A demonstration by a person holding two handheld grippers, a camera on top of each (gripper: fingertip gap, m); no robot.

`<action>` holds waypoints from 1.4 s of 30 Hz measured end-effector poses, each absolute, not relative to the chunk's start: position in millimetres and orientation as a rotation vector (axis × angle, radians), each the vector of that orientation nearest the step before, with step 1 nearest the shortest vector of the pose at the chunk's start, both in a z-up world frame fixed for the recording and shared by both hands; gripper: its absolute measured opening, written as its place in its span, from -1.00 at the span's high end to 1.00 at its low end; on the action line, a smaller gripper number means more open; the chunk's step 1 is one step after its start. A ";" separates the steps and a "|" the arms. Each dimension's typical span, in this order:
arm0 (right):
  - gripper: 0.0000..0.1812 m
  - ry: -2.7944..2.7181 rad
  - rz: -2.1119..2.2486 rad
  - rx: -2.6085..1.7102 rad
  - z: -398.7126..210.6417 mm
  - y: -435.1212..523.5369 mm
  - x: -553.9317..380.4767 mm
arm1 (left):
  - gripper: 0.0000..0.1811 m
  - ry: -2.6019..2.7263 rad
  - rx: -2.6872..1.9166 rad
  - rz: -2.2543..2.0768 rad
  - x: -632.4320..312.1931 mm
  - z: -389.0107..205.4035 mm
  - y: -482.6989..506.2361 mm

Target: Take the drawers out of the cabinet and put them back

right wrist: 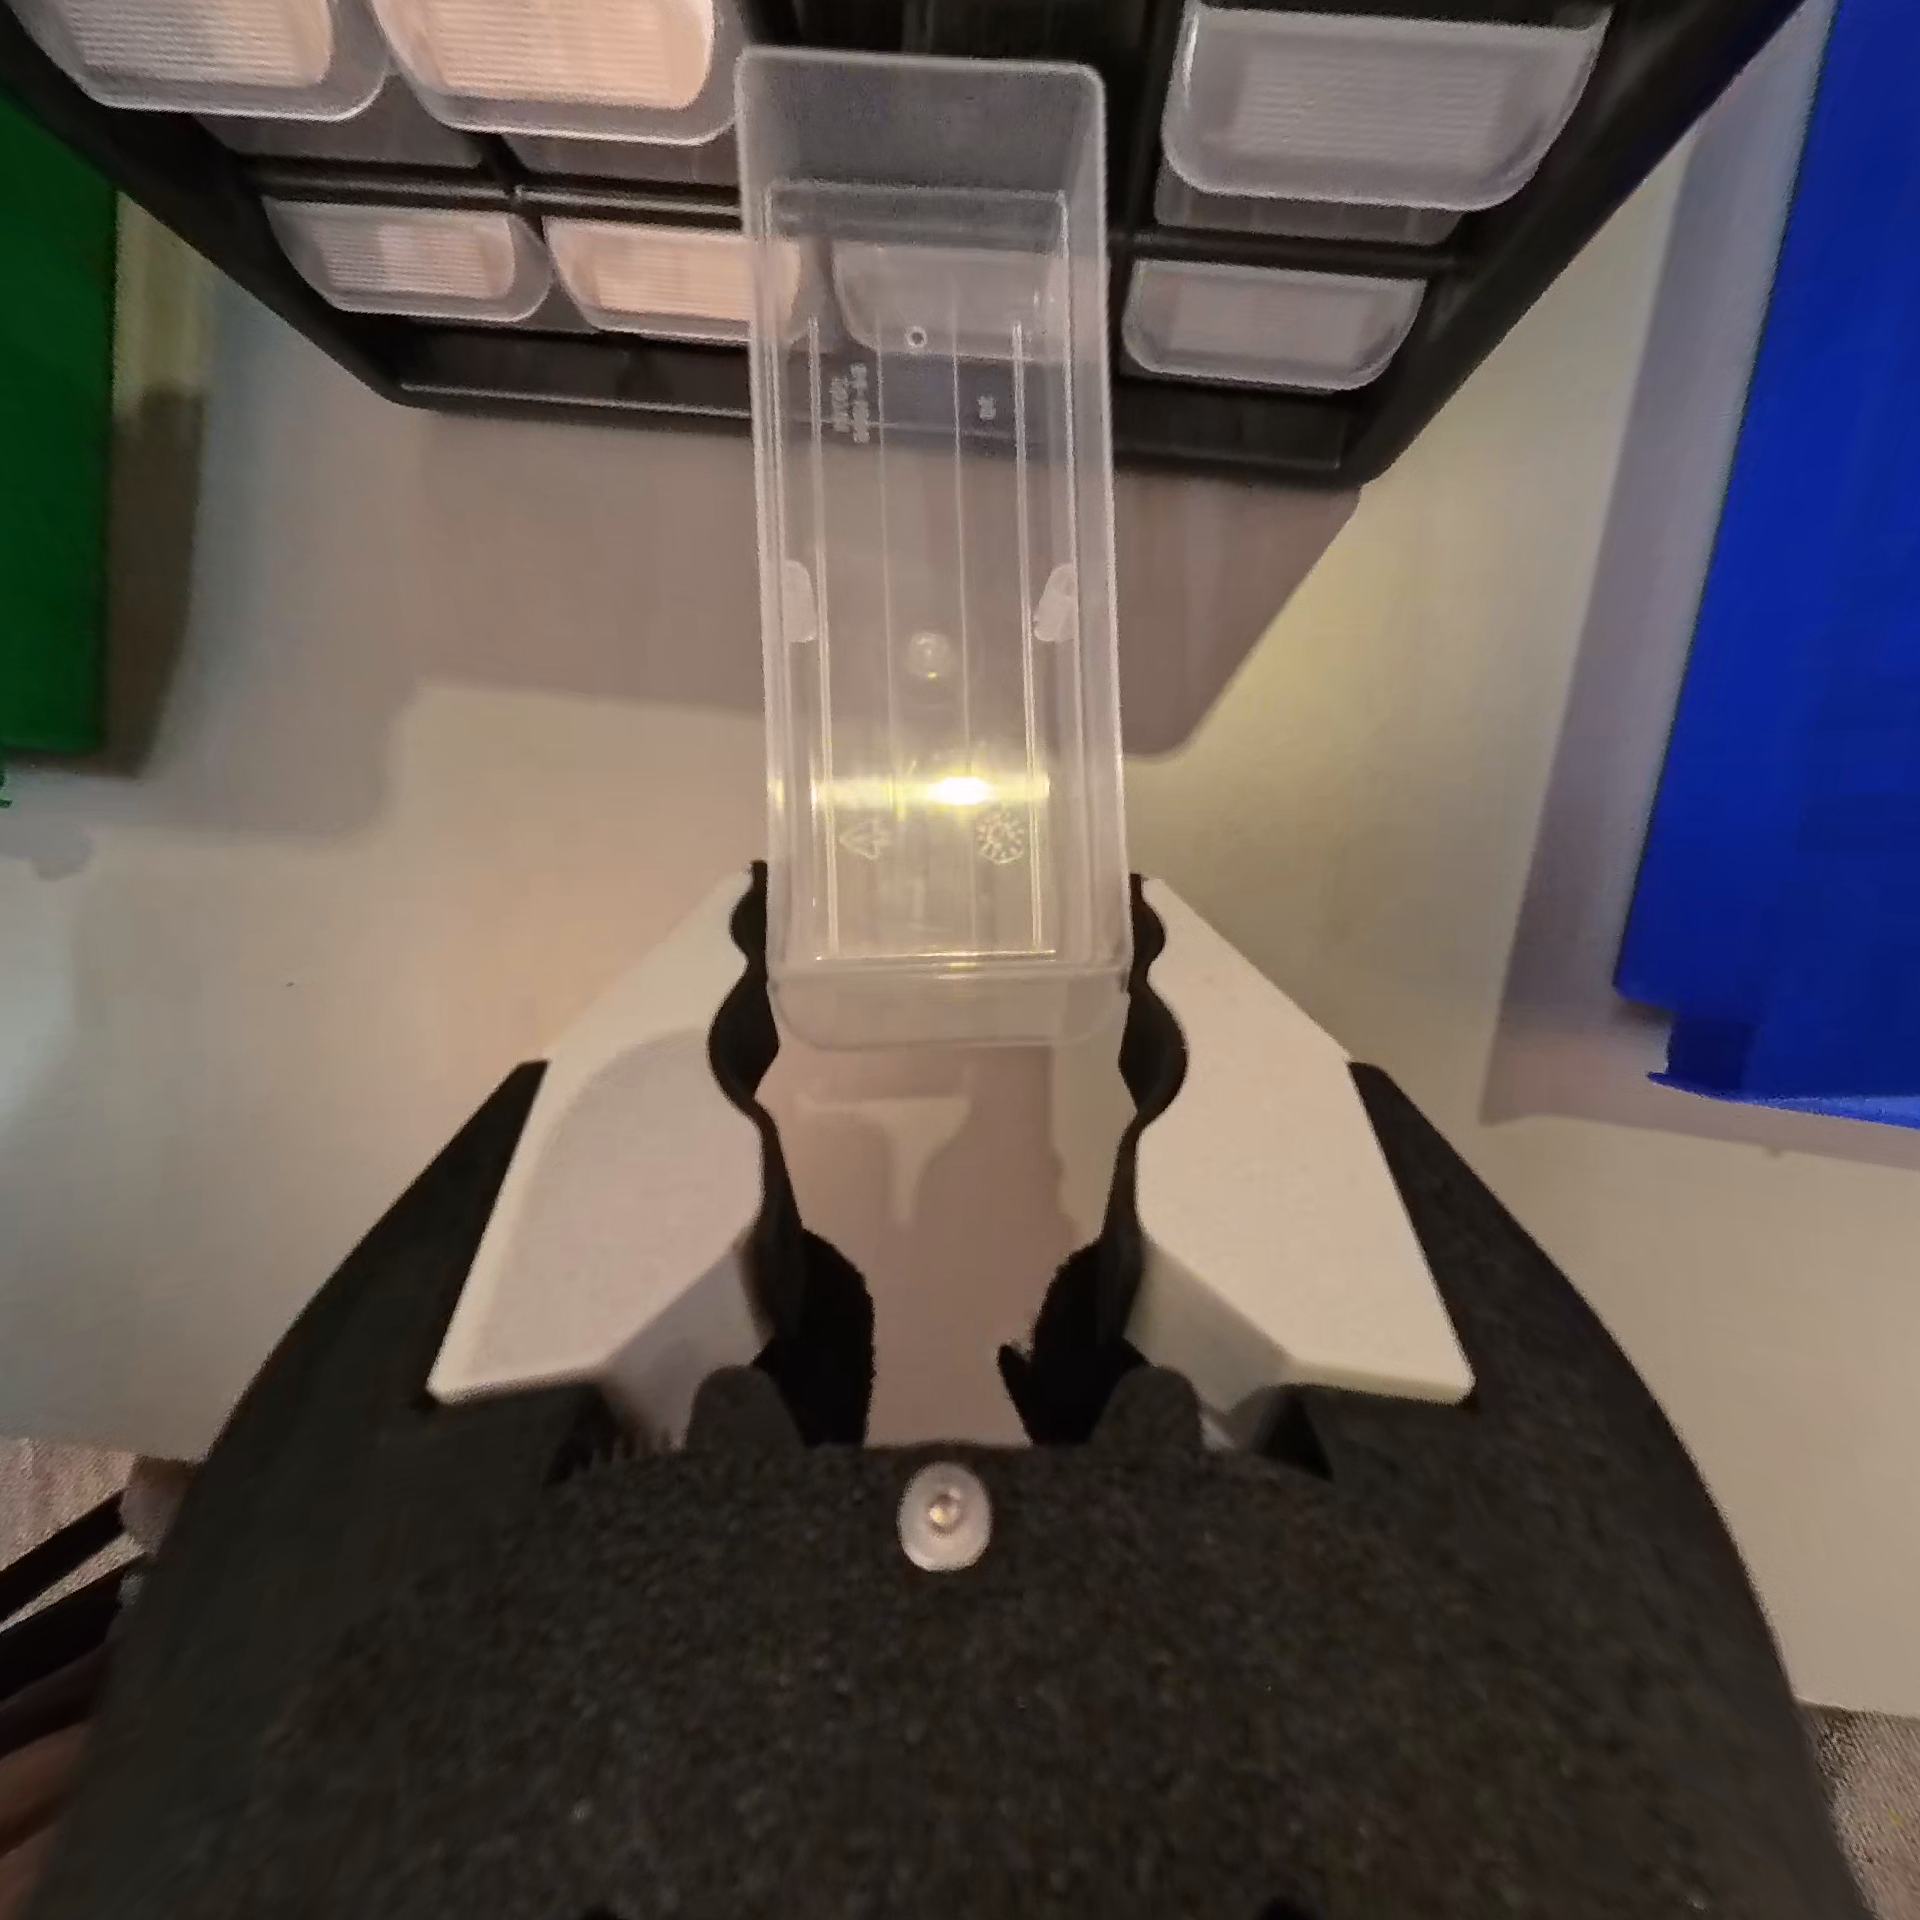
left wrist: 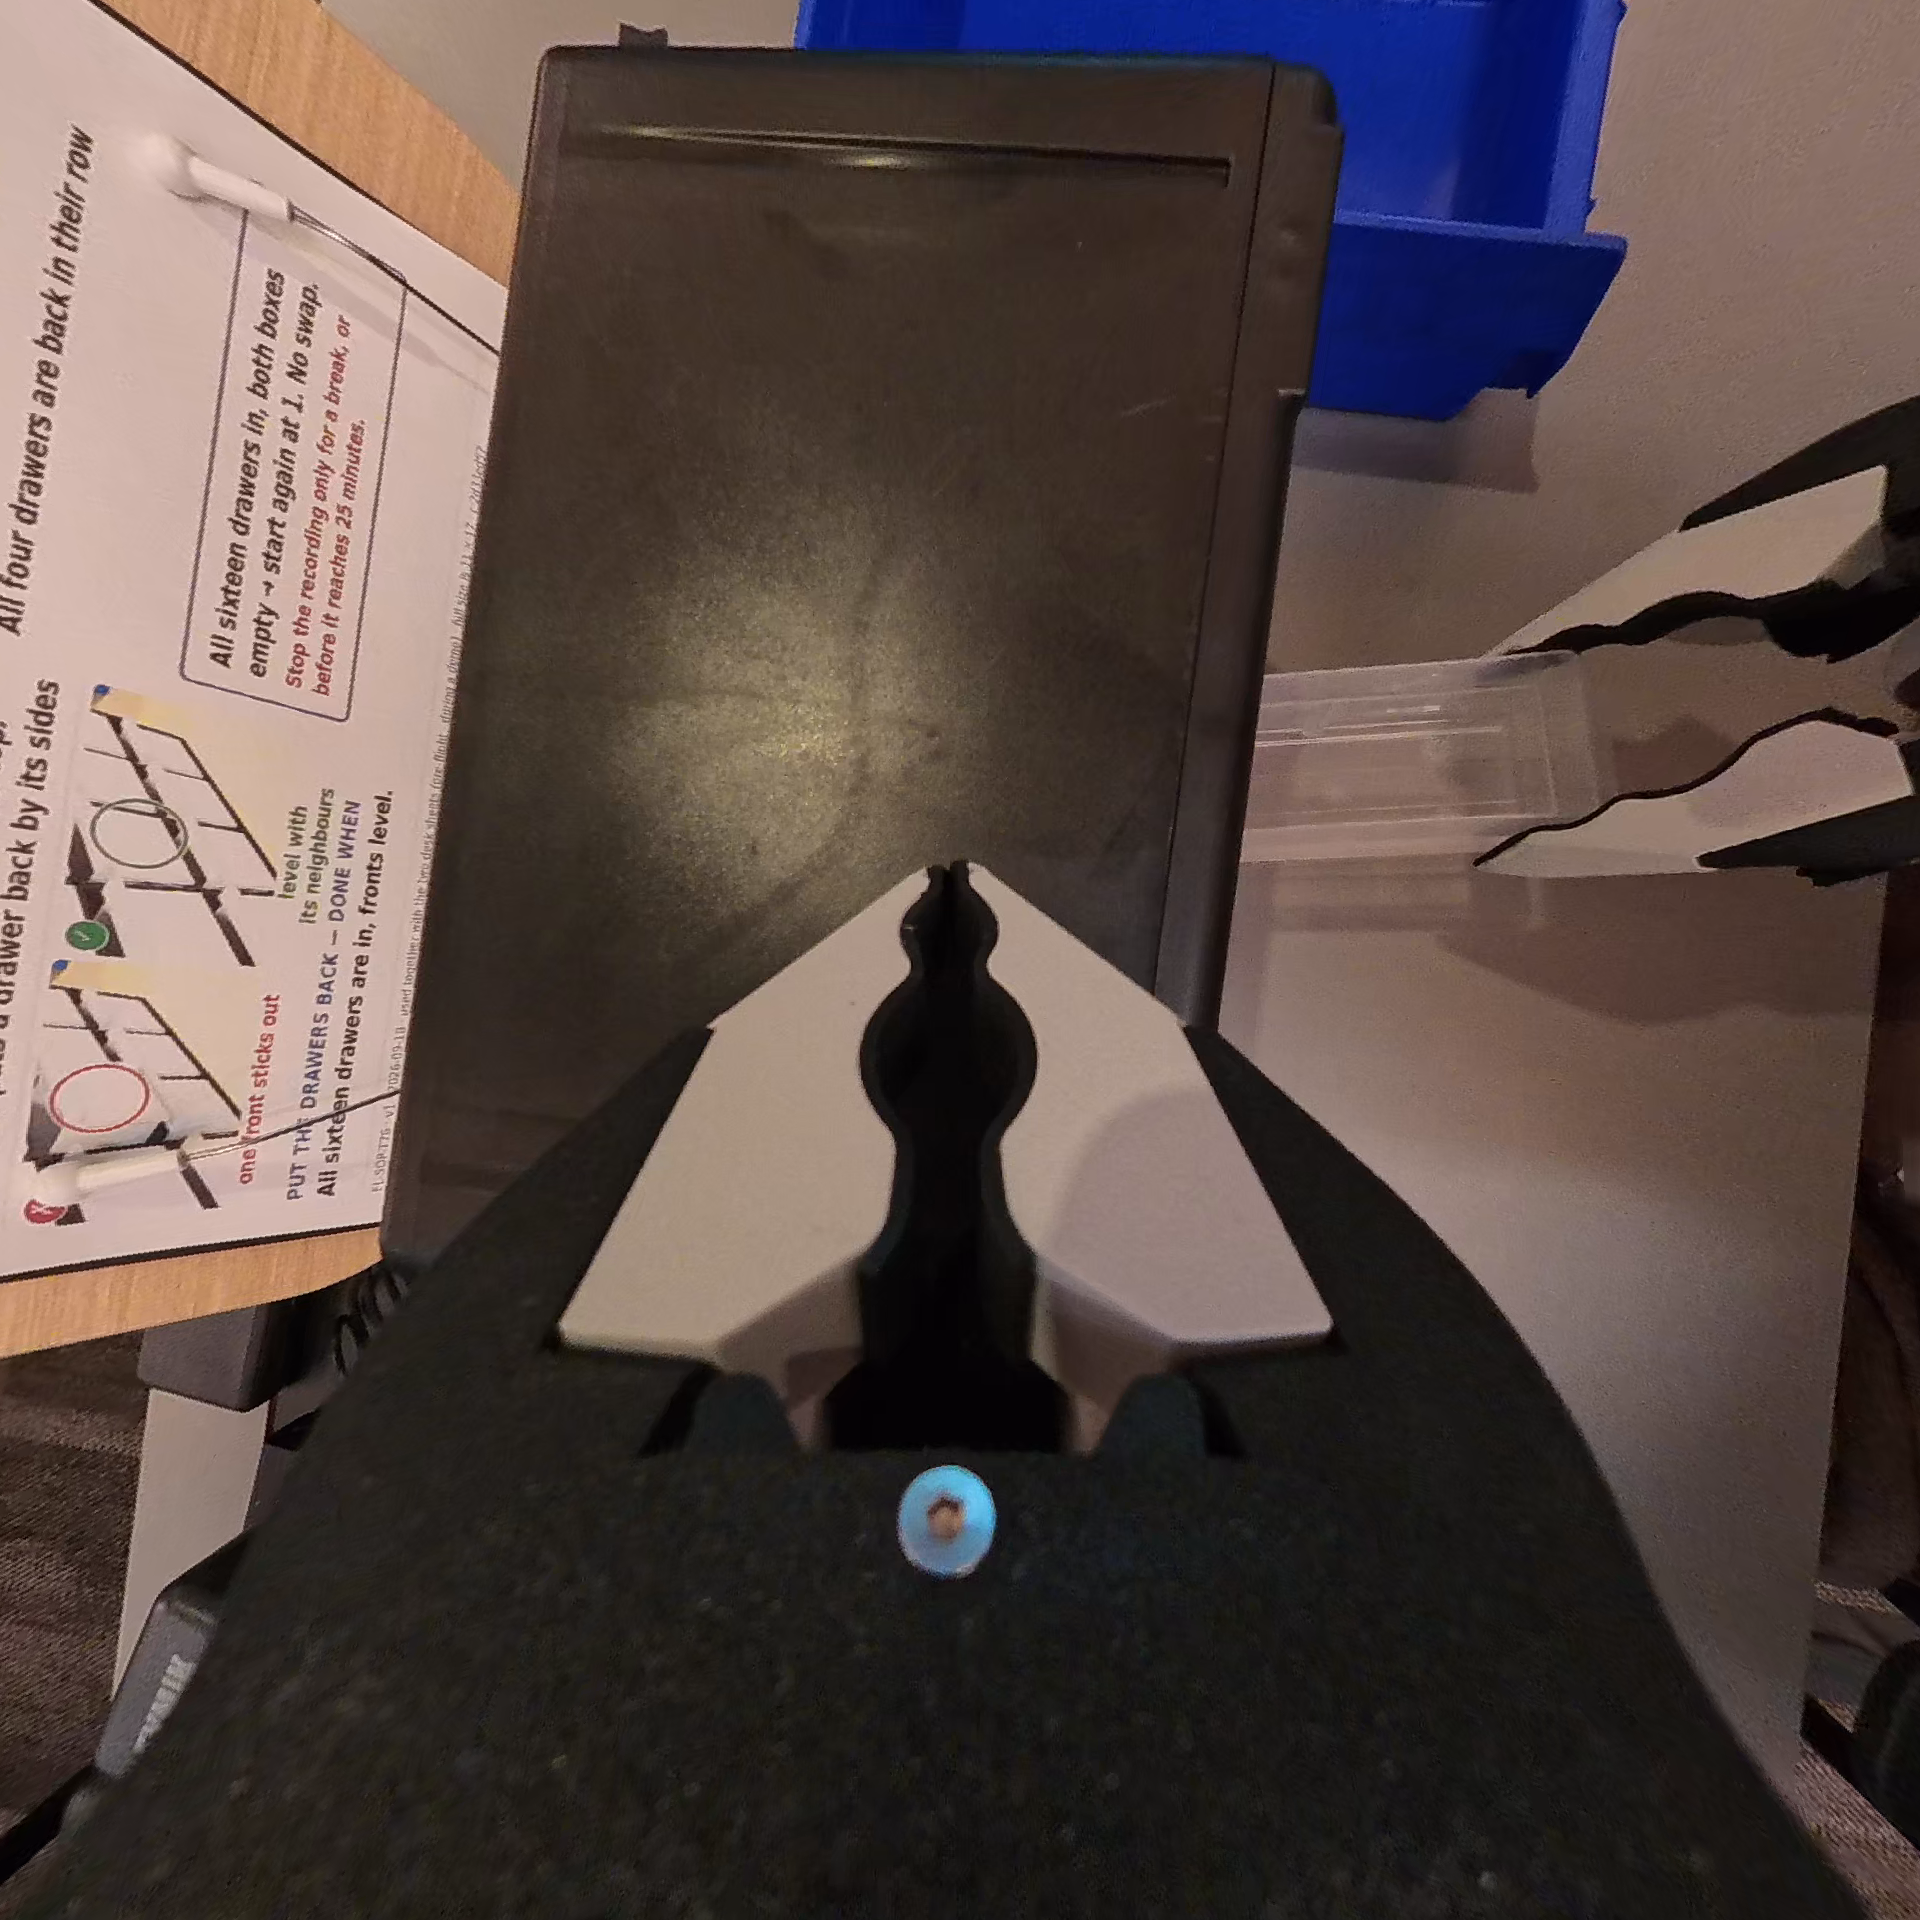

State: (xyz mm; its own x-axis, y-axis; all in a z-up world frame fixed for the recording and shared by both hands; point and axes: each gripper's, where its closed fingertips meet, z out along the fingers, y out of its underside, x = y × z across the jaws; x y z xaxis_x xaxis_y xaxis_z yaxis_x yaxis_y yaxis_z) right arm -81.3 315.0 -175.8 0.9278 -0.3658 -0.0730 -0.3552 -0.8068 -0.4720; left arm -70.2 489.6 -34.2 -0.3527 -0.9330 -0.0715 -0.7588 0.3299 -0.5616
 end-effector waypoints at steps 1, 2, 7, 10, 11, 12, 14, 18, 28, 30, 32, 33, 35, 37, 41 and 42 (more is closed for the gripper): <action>0.27 0.519 -0.035 -2.590 -174.0 315.5 -80.9 | 1.00 2.216 -1.497 -0.630 -70.1 -34.1 489.7; 0.27 0.522 -0.046 -2.584 -171.7 315.8 -80.0 | 1.00 2.213 -1.499 -0.636 -70.2 -34.2 489.6; 0.27 0.536 -0.061 -2.583 -165.6 315.2 -76.7 | 1.00 2.208 -1.497 -0.635 -70.2 -34.2 489.5; 0.27 0.541 -0.070 -2.573 -163.2 316.2 -75.1 | 1.00 2.206 -1.495 -0.630 -70.3 -34.2 489.5; 0.27 0.545 -0.066 -2.570 -162.8 316.5 -75.2 | 1.00 2.206 -1.494 -0.629 -70.3 -34.2 489.5; 0.27 0.549 -0.067 -2.569 -162.9 316.7 -75.3 | 1.00 2.204 -1.493 -0.628 -70.2 -34.3 489.6; 0.27 0.547 -0.081 -2.564 -162.8 317.2 -75.2 | 1.00 2.201 -1.495 -0.631 -70.2 -34.2 489.6; 0.27 0.548 -0.095 -2.545 -161.4 318.7 -76.9 | 1.00 2.198 -1.498 -0.636 -70.2 -34.2 489.5; 0.27 0.536 -0.166 -2.509 -159.3 320.9 -73.5 | 1.00 2.185 -1.504 -0.637 -70.2 -34.0 489.4; 0.27 0.540 -0.164 -2.493 -160.3 322.4 -72.3 | 1.00 2.184 -1.506 -0.635 -70.1 -34.0 489.5; 0.27 0.554 -0.151 -2.469 -160.9 325.1 -72.4 | 1.00 2.183 -1.505 -0.631 -70.2 -34.0 489.4; 0.27 0.561 -0.153 -2.463 -162.0 326.1 -72.1 | 1.00 2.182 -1.505 -0.631 -70.2 -34.0 489.4; 0.27 0.580 -0.145 -2.468 -167.3 327.2 -72.4 | 1.00 2.178 -1.507 -0.632 -70.2 -34.0 489.4; 0.27 0.574 -0.152 -2.459 -170.7 330.4 -70.3 | 1.00 2.177 -1.508 -0.636 -70.2 -34.0 489.2; 0.27 0.539 -0.206 -2.429 -171.8 340.2 -65.8 | 1.00 2.176 -1.511 -0.636 -70.2 -34.0 489.3; 0.27 0.521 -0.236 -2.423 -171.7 343.2 -65.2 | 1.00 2.176 -1.512 -0.636 -70.1 -34.0 489.4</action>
